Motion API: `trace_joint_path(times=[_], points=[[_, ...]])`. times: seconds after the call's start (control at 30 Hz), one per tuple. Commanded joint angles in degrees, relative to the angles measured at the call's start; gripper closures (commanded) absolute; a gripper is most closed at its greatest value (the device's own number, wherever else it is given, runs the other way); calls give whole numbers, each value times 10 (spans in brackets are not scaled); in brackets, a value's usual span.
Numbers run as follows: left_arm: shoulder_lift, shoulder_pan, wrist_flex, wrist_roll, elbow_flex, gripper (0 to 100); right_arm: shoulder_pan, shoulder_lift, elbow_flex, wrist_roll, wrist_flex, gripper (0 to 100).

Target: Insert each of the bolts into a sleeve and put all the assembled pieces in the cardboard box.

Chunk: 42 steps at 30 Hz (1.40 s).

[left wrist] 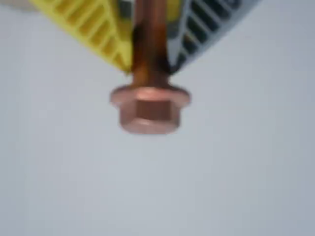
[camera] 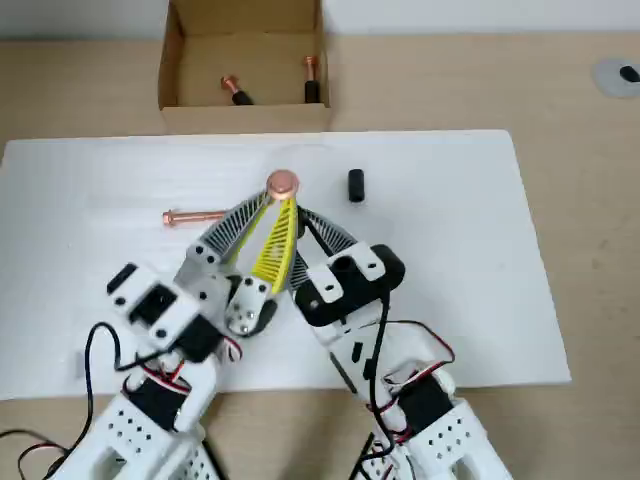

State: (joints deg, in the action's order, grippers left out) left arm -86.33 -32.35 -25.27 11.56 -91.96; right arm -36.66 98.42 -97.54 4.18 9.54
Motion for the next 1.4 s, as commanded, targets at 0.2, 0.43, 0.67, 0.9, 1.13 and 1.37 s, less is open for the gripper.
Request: trace_joint_path(times=[0.2,0.43,0.67,0.9,1.13,1.37], points=[[61,27,-4,-31,63,991,2,7,1,5,-1,989],[61,27,-4,-25,42,991,2,4,1,5,-3,989],[61,27,2,4,46,992,3,4,1,5,-4,989],[62,27,164,0,127,991,12,5,1,5,-4,989],[61,28,209,-22,159,990,28,8,1,5,-4,989],[61,27,215,-21,177,980,29,7,1,5,-13,989]])
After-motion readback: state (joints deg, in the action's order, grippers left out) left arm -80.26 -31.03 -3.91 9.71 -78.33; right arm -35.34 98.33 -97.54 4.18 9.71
